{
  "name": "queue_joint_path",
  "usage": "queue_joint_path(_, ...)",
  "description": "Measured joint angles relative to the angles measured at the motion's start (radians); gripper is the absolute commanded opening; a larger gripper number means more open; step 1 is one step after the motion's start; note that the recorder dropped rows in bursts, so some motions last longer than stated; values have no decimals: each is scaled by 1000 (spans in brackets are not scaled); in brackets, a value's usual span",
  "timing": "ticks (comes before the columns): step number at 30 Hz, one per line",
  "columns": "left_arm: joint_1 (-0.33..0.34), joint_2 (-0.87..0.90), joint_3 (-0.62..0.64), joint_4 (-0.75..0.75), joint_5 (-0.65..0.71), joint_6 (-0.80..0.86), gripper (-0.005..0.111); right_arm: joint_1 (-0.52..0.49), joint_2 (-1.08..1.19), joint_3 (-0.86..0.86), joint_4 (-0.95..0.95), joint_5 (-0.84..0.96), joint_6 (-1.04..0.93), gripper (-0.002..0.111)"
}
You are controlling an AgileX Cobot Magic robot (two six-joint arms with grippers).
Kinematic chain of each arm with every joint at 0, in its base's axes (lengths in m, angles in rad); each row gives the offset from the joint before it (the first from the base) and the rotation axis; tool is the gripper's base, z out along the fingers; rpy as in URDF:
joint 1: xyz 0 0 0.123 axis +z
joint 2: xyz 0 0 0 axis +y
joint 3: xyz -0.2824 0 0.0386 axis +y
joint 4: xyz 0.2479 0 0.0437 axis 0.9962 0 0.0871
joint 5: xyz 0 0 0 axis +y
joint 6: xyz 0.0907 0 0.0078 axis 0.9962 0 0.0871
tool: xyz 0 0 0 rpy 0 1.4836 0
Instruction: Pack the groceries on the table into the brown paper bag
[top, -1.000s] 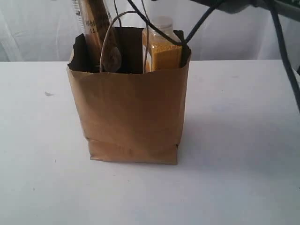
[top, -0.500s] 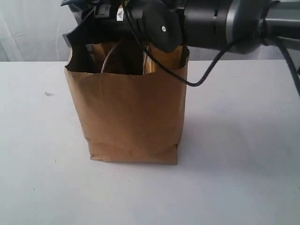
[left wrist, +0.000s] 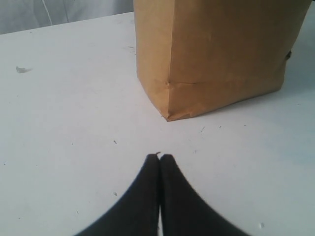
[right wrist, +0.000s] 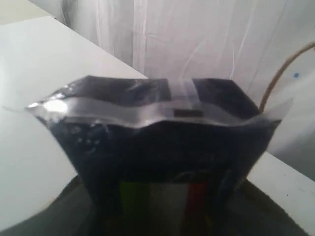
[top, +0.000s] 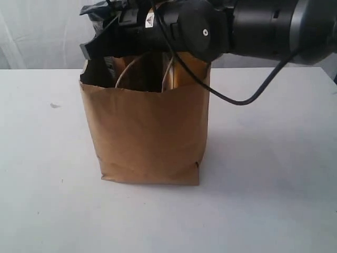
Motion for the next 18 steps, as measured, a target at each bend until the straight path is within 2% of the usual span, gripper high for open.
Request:
queue_joint_path(1,0,0,0,0,0,0,0,0,-8,0,6,18,3,63)
queue_joint_path(2,0,0,0,0,0,0,0,0,-10,0,12,62,8,66)
queue_joint_path(8,0,0,0,2,0,0,0,0,-22,0,18,130,10,66)
queue_joint_path(18,0,0,0,2,0,0,0,0,-25,0,20,141,10,66)
